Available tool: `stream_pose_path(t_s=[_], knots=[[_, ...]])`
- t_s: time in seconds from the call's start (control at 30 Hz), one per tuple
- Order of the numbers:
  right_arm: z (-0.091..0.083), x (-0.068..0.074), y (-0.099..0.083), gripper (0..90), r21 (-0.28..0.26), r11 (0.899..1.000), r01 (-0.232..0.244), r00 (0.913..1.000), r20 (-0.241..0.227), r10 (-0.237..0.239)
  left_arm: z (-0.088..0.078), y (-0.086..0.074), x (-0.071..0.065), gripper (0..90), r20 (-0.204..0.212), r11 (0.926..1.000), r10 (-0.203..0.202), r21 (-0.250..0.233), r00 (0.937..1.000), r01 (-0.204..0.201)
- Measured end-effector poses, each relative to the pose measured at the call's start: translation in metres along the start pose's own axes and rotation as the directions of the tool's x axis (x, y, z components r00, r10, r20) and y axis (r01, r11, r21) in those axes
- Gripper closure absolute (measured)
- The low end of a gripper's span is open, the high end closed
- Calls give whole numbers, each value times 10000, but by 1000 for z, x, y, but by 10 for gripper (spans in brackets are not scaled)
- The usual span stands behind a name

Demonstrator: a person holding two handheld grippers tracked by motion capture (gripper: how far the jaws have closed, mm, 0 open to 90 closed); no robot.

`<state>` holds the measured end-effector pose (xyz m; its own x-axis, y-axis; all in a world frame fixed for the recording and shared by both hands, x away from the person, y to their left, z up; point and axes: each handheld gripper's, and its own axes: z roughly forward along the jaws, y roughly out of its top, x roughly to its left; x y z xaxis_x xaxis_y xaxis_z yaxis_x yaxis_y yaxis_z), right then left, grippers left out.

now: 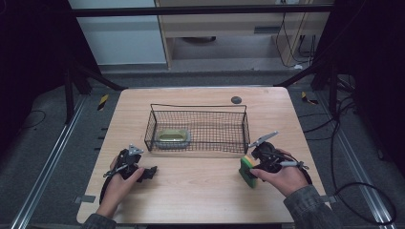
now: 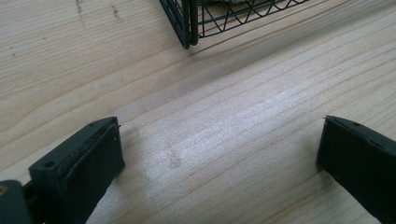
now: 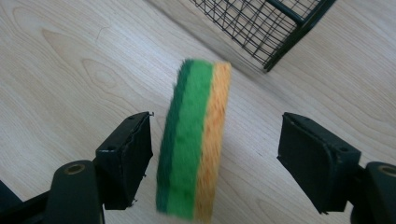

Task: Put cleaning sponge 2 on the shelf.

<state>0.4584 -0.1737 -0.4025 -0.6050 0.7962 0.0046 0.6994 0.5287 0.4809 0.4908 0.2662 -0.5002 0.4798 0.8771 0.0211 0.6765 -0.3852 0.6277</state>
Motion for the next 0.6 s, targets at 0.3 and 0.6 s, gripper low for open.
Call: stream_pose_path(t_s=[0.3, 0.6], knots=[[20, -1, 6, 377, 770, 9969, -134, 9998, -119, 144, 0, 0, 0, 0, 21, 10000, 18, -20, 10000, -18], [26, -1, 12, 576, 1201, 9927, -139, 9991, -392, 187, 0, 0, 0, 0, 30, 10000, 37, -45, 10000, -37]])
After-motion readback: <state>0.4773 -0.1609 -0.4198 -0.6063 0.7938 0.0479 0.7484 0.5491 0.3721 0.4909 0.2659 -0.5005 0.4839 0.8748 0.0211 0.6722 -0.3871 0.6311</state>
